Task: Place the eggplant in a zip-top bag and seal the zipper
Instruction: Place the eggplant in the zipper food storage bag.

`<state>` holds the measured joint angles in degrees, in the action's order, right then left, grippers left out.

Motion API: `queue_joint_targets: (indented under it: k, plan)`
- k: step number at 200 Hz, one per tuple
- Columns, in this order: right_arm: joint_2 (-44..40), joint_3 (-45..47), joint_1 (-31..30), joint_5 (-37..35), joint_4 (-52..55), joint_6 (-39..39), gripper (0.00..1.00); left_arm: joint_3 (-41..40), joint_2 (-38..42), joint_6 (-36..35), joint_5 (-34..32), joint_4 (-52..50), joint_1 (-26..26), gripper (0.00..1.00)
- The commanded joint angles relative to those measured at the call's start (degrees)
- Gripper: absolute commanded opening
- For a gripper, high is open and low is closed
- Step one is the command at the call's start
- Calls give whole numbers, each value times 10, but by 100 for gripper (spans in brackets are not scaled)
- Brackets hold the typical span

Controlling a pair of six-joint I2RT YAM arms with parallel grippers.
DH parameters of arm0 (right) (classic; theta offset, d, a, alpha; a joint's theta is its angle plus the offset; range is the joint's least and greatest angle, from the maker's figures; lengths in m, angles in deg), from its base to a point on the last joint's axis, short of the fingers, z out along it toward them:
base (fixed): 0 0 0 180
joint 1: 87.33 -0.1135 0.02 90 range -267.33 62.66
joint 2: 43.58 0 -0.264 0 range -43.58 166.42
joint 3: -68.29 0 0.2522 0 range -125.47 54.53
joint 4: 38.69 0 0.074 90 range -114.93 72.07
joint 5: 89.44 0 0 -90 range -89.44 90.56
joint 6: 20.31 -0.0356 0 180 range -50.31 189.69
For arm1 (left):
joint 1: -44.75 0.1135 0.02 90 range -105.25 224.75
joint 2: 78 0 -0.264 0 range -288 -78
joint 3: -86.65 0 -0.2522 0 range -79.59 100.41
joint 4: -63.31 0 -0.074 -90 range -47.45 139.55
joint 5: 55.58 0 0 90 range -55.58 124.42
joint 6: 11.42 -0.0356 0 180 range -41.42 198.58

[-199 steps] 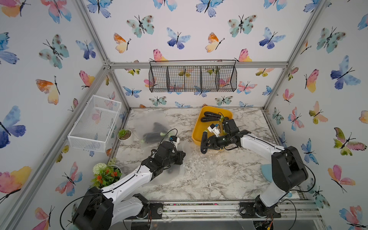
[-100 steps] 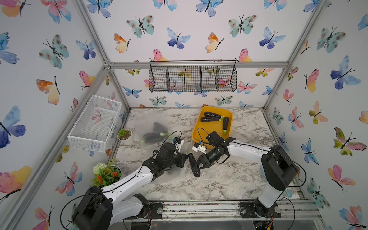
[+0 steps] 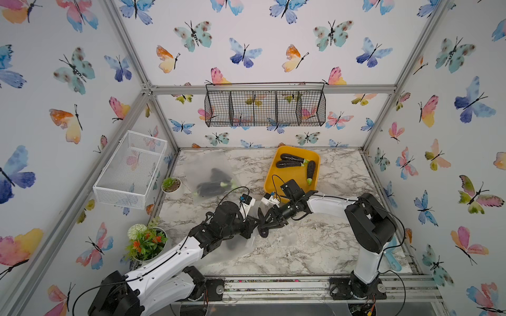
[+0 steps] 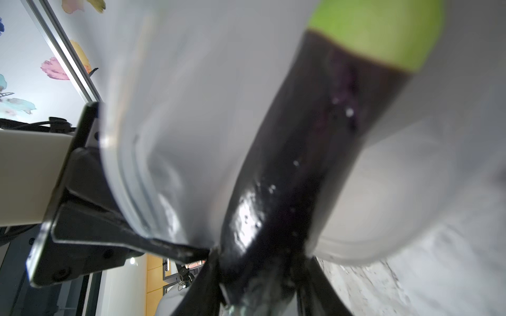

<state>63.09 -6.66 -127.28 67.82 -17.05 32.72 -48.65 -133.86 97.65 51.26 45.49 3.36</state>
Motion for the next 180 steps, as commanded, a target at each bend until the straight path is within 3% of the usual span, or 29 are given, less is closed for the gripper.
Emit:
queue_joint_targets:
  k: [1, 31, 59, 110, 144, 180]
  plan:
    - [9, 30, 5, -13, -151, -168, 30, -2, 7, 6, 43, 1, -11, 0]
    - [10, 35, 4, -90, -160, -224, 31, -10, 16, 32, 48, 41, -11, 0]
    - [8, 69, 5, -112, -297, -348, 32, -10, 5, 42, 58, 56, -11, 0]
    - [24, 47, 4, -153, -388, -461, 39, -3, -1, 61, 22, 31, -2, 0]
    - [15, -10, 4, -171, -278, -408, 51, -2, -7, 89, 15, 24, 32, 0]
    - [-9, -16, 4, -172, -235, -373, 59, -10, 7, 135, 25, 43, 96, 0]
